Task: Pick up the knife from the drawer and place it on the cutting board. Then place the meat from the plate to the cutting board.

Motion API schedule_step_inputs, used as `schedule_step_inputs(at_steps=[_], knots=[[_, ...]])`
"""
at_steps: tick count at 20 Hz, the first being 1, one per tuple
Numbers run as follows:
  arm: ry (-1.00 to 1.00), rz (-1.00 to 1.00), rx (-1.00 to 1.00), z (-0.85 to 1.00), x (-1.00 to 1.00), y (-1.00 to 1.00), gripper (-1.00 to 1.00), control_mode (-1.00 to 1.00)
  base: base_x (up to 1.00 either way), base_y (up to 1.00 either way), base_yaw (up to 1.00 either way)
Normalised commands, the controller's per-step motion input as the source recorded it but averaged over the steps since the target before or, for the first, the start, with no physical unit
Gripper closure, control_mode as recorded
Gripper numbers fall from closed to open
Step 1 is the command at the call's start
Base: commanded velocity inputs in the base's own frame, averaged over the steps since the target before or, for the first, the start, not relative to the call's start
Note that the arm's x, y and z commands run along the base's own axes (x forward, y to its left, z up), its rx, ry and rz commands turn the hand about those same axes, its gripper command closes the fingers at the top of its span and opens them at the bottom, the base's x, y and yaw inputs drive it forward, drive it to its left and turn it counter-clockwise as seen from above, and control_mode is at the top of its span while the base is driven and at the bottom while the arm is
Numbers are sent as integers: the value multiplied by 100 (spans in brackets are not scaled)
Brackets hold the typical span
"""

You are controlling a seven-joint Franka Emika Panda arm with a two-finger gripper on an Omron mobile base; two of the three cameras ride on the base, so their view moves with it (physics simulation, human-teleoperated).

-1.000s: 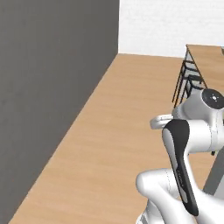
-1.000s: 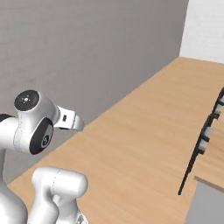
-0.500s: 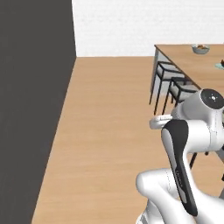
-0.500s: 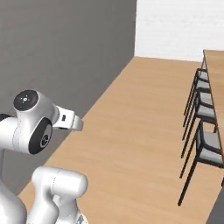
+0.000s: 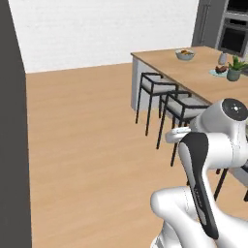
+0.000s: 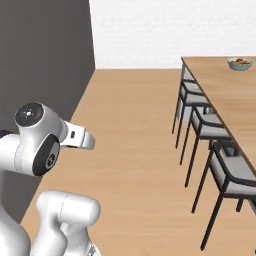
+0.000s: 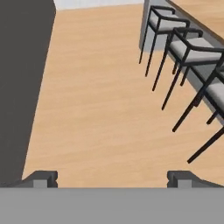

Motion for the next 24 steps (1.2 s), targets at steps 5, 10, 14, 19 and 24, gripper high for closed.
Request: schedule_step_inputs(at_steps=[5, 10, 14, 19, 24], knots=[[0, 0, 0, 0, 0, 0, -100, 100, 100, 69, -52], [0, 0, 0, 0, 0, 0, -100, 100, 100, 81, -48], [0, 0, 0, 0, 0, 0, -100, 100, 100, 92, -46], [0, 0, 0, 0, 0, 0, -100, 100, 85, 100, -42], [0, 0, 0, 0, 0, 0, -100, 100, 81, 98, -46]])
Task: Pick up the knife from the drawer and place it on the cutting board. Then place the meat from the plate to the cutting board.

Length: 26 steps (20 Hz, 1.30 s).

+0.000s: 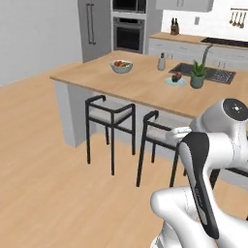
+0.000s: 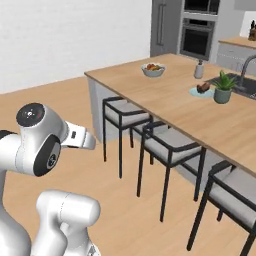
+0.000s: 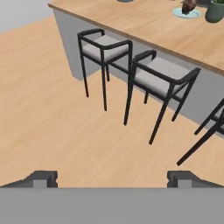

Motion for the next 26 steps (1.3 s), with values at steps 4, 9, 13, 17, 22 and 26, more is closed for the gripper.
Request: schedule_step_inputs(at_steps=[4, 9, 13, 17, 22, 26], knots=[[0, 0, 0, 0, 0, 0, -100, 100, 96, 92, -53], [0, 0, 0, 0, 0, 0, -100, 100, 97, 94, -53], [0, 0, 0, 0, 0, 0, -100, 100, 91, 87, -53], [0, 0, 0, 0, 0, 0, -100, 100, 88, 78, -52], [0, 0, 0, 0, 0, 0, -100, 100, 93, 59, -45], [0, 0, 0, 0, 0, 0, -100, 100, 84, 22, -31]])
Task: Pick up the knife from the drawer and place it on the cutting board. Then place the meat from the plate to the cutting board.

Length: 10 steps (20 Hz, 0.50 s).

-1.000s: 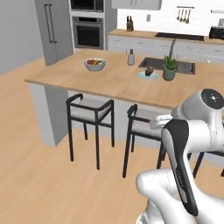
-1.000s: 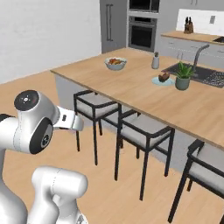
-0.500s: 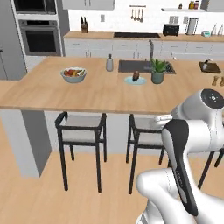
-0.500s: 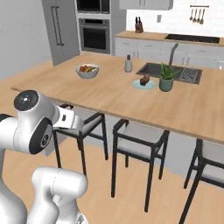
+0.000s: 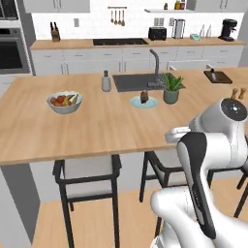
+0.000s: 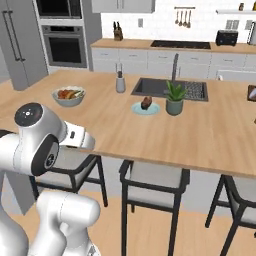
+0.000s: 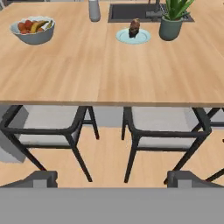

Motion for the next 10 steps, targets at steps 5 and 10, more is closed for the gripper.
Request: schedule_step_inputs(at_steps=[5, 10], knots=[[0, 0, 0, 0, 0, 0, -100, 100, 93, 16, -28], [0, 0, 0, 0, 0, 0, -100, 100, 100, 36, -28]])
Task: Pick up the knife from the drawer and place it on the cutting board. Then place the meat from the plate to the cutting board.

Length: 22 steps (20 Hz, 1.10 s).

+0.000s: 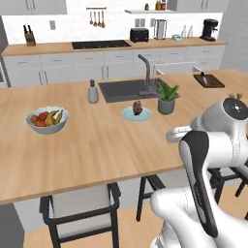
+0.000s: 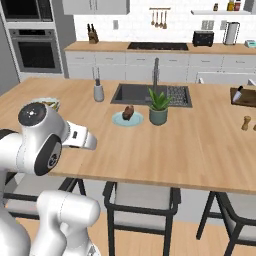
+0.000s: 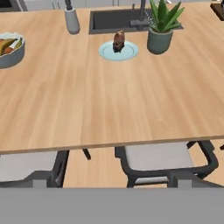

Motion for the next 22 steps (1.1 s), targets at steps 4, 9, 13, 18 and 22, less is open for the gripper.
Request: schedule_step_inputs(at_steps=[4, 9, 13, 18, 22], knots=[[0, 0, 0, 0, 0, 0, -100, 100, 100, 36, -25], [2, -5, 0, -1, 60, 13, -100, -100, 40, 18, -6], [8, -1, 0, 4, 100, 0, -100, -100, 0, 0, 0], [4, 0, 0, -2, 100, 0, -100, -100, 0, 0, 0], [-1, 0, 0, -4, 100, 0, -100, -100, 0, 0, 0]])
